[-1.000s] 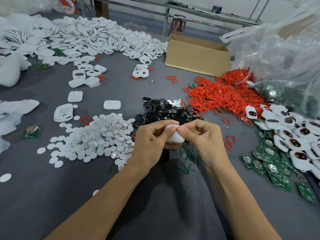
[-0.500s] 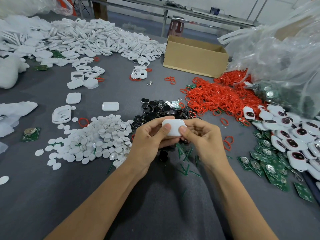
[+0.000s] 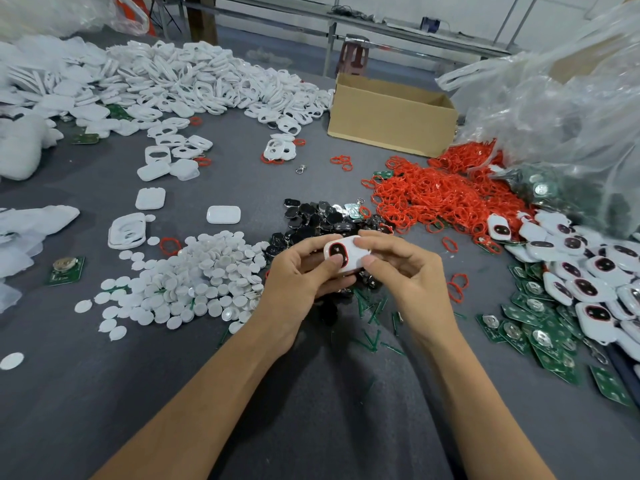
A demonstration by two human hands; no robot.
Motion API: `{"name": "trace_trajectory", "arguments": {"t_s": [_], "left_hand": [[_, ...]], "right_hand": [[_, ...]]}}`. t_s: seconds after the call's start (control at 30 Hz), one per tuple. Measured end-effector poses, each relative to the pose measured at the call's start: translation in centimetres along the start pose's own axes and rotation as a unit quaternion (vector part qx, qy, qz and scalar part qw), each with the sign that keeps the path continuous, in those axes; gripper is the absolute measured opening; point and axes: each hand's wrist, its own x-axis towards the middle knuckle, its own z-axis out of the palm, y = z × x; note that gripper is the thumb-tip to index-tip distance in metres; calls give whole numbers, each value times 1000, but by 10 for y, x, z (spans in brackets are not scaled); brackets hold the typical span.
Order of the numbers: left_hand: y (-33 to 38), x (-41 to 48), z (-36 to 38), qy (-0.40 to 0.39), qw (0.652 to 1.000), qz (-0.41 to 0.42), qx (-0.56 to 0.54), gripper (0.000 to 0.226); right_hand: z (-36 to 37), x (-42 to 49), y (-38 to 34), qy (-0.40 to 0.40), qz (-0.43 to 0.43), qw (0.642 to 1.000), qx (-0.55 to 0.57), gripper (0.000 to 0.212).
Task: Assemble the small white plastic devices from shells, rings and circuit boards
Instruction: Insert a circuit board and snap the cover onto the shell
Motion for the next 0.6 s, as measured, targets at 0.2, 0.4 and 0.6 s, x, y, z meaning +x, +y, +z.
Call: {"name": "trace_trajectory", "arguments": {"t_s": [0.2,0.4,0.6], "left_hand": [[-1,-1,0,5,1000,1,22,23],[0,-3,1,-2,995,38,91,50],[-1,-2,-2,25,991,75,107,33]], "right_hand": [[3,2,2,24,2,1000,-3,31],[2,3,6,53,36,998,-16,28],[1,3,8,-7,111,994,-11,23]]}}
